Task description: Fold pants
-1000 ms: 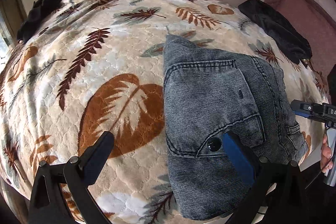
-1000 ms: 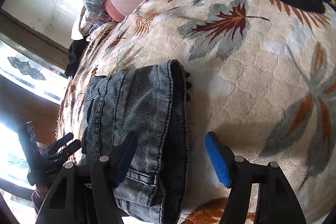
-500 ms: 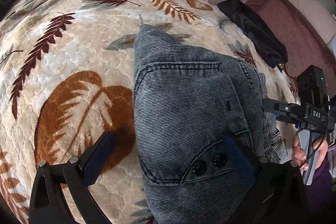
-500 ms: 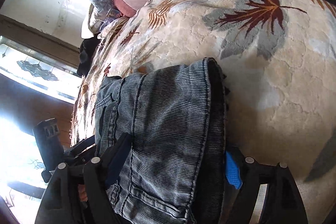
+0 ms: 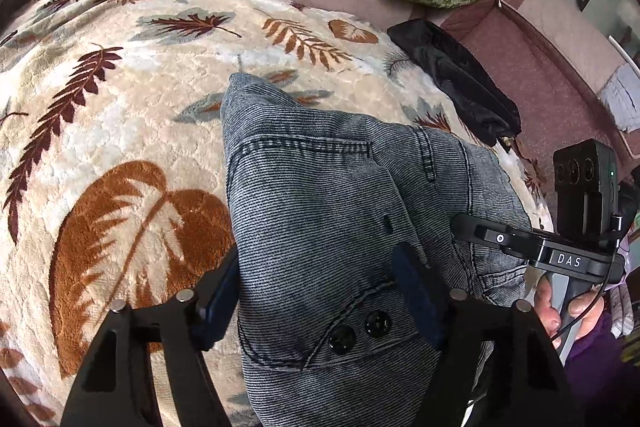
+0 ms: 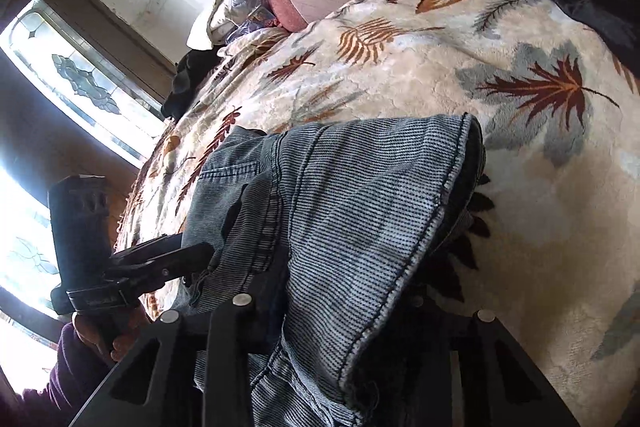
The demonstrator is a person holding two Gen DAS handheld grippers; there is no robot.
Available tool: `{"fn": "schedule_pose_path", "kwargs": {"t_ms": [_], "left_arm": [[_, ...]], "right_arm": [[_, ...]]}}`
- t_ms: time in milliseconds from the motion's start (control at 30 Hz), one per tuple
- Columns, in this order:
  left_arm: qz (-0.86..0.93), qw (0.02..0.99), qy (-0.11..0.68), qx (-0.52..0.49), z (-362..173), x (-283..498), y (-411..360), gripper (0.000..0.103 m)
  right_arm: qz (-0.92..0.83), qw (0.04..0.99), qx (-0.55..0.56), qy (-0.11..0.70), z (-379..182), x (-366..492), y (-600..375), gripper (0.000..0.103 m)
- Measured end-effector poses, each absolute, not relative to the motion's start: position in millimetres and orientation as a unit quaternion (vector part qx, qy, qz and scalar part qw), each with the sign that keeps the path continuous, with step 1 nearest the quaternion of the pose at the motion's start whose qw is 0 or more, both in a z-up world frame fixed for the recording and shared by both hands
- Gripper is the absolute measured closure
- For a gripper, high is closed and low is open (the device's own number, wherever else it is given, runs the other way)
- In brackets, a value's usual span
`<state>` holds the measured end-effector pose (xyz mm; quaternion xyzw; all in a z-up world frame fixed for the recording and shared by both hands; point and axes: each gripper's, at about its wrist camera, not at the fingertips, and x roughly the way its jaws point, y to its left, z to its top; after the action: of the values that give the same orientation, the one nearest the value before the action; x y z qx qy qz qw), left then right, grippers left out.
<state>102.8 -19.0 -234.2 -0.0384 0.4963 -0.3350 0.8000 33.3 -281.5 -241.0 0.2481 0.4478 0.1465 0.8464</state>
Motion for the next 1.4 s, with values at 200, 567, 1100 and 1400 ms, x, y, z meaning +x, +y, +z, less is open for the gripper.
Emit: {"fn": "schedule_pose_path", "kwargs": {"t_ms": [200,567,1100,1400], "left_arm": [[-0.331,0.817,0.472,-0.027,-218.6,96.2,-20.7,0.054],[-0.3,0.856,0.421,-0.007,-166.5,135.5,-26.6,0.055],[-0.128,0.874,0.458,0.096,-224.0,199.8,-42.8,0.038],[-0.069,0.926,0.356,0.107,-136.8,103.5,-28.3,0.02]], "right_arm": [[0.159,0.865,0.248,0.406,-217.9,27.7,-275.3,0.068],[0.169,0.891,0.254,0.337,-185.9,70.1,-266.4,0.07],[0.067,0.855,0.259,0.444,-250.9,166.1,-287.5,0.038],[0.034,0.928,0.21,0.306,-162.9,60.1,-296.2,0.037]]}}
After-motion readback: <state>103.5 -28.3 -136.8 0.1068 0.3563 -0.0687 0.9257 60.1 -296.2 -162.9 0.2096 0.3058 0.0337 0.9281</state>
